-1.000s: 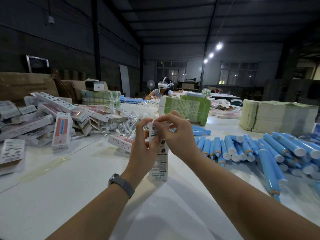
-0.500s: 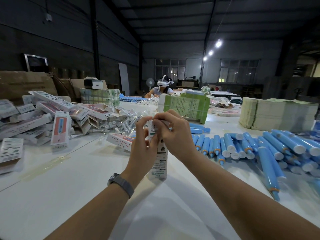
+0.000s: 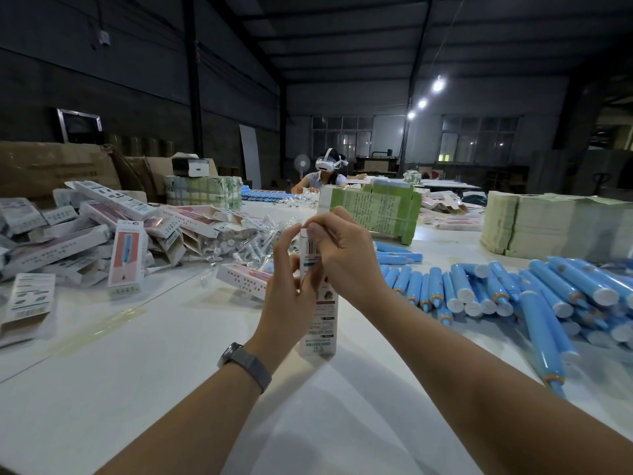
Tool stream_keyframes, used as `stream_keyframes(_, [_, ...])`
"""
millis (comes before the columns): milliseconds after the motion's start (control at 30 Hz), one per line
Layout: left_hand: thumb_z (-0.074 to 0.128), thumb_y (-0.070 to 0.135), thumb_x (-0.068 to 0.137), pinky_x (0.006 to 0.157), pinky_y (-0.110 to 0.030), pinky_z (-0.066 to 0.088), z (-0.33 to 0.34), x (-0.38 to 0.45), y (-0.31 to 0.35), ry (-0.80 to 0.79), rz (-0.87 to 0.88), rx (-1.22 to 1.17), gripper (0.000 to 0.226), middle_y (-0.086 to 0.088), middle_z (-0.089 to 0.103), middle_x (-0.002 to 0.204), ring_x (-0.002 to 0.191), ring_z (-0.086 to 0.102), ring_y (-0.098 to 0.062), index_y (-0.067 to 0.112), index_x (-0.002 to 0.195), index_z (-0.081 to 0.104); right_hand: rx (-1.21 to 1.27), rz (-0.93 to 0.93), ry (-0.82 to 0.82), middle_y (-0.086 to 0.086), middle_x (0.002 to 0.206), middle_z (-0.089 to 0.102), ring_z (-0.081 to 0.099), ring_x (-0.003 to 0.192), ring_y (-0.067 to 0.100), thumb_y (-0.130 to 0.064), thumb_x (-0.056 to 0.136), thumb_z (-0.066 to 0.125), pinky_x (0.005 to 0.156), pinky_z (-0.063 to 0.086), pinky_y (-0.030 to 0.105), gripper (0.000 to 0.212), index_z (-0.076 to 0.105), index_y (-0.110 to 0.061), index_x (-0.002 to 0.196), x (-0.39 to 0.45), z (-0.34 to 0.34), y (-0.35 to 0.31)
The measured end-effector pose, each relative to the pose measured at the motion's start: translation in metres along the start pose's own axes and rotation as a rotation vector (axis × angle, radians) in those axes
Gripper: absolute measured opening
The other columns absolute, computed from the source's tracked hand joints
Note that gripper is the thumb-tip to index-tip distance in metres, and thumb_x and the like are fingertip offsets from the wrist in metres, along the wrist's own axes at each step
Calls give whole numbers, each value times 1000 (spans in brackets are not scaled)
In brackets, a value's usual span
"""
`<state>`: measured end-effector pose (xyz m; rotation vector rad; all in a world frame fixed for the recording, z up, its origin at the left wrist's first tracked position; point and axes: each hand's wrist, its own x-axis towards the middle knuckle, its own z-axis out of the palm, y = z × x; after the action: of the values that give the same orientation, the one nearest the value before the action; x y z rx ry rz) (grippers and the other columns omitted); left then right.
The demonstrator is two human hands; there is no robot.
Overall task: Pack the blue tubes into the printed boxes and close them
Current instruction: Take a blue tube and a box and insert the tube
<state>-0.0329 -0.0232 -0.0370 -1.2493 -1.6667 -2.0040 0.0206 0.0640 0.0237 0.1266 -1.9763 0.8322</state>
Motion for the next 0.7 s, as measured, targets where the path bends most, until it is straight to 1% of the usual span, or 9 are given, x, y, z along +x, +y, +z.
stream_keyframes(100, [50,3,102,69,-50,61,0,0,0,-3,-9,-19,73,-8,66,101,80,71,-29,71,120,35,26,42,-80,-12,83,52,55,77,5,-14,99,56,74,50,31,18,66,-21,85,5,-7,-2])
stream_keyframes(200, [51,6,102,67,-42,62,0,0,-1,-2,12,-30,70,0,67,100,79,73,-21,72,121,35,38,63,-142,-12,83,53,55,76,-2,-14,98,57,69,43,13,18,67,-22,85,8,-12,-5])
stream_keyframes(233, [51,7,103,67,-40,62,0,0,-1,-6,13,-32,70,2,68,100,80,73,-21,72,122,35,27,68,-157,-11,84,54,55,77,-2,-14,98,57,69,42,12,18,68,-21,86,9,-14,-5])
stream_keyframes(333, [51,9,103,67,-44,62,-1,-1,0,-13,20,-22,69,3,68,100,81,73,-21,72,123,34,23,97,-212,-9,86,57,57,83,6,-13,97,59,77,45,20,15,71,-17,88,14,-19,-7])
stream_keyframes(433, [50,10,103,66,-49,61,-2,-1,-1,-21,39,6,67,-4,67,101,77,72,-22,72,123,34,36,109,-220,-8,87,58,57,84,7,-14,96,61,79,46,23,15,71,-20,86,14,-22,-8])
stream_keyframes(467, [50,10,103,65,-50,61,-2,-1,-1,-23,46,13,66,-6,66,101,76,72,-22,71,123,34,36,109,-217,-9,86,58,57,83,5,-15,96,62,77,45,21,15,71,-21,86,12,-22,-8])
stream_keyframes(567, [52,17,100,66,-57,58,-3,-2,-1,-15,52,35,58,-6,67,101,76,72,-24,68,123,35,51,114,-201,-12,83,55,54,78,-5,-17,96,63,70,39,8,15,70,-22,83,9,-21,-7])
stream_keyframes(633, [52,25,96,66,-57,58,-2,-2,-1,-15,49,46,50,1,68,102,77,72,-20,66,121,36,68,119,-176,-11,82,53,51,75,-9,-18,96,63,69,37,5,16,70,-21,81,7,-21,-5])
stream_keyframes(700, [52,26,95,67,-56,60,-2,-2,-1,-15,49,44,48,4,68,104,78,73,-20,65,118,37,89,121,-161,-11,81,51,51,74,-9,-18,96,62,69,38,6,17,70,-21,81,5,-19,-4])
